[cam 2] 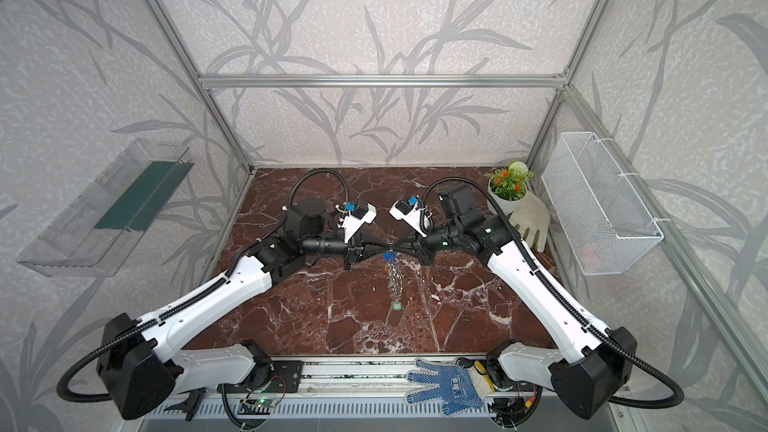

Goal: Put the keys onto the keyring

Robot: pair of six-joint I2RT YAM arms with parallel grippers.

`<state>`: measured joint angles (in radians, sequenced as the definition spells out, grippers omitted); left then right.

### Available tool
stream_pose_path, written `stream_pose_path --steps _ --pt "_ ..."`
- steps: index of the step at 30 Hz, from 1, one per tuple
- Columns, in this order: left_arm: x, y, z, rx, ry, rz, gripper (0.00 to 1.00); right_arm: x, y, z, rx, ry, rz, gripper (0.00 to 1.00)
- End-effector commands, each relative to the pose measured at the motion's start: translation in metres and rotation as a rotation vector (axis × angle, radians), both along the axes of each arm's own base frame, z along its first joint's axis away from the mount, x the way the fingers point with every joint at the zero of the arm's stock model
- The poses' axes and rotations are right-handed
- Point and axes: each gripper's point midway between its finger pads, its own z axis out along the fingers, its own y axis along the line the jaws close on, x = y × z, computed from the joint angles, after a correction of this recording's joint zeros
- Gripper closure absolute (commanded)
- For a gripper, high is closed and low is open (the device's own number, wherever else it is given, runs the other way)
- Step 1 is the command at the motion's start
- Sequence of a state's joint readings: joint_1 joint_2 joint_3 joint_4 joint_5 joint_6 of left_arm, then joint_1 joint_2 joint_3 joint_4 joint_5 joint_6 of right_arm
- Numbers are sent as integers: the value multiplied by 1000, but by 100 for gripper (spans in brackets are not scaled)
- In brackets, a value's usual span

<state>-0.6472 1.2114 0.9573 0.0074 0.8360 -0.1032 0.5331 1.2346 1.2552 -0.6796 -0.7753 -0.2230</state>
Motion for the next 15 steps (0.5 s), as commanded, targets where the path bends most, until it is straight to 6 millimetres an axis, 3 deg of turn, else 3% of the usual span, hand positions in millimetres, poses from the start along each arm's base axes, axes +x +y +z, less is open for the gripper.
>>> stream_pose_path --steps 1,10,15 --pt "5 5 40 -129 -62 76 100 -13 2 29 86 -35 34 84" --pt "-6 9 51 -197 -119 127 100 -12 -2 39 101 -42 -12 71" --pt "-11 6 51 -209 -154 161 100 9 -18 44 137 -41 -164 66"
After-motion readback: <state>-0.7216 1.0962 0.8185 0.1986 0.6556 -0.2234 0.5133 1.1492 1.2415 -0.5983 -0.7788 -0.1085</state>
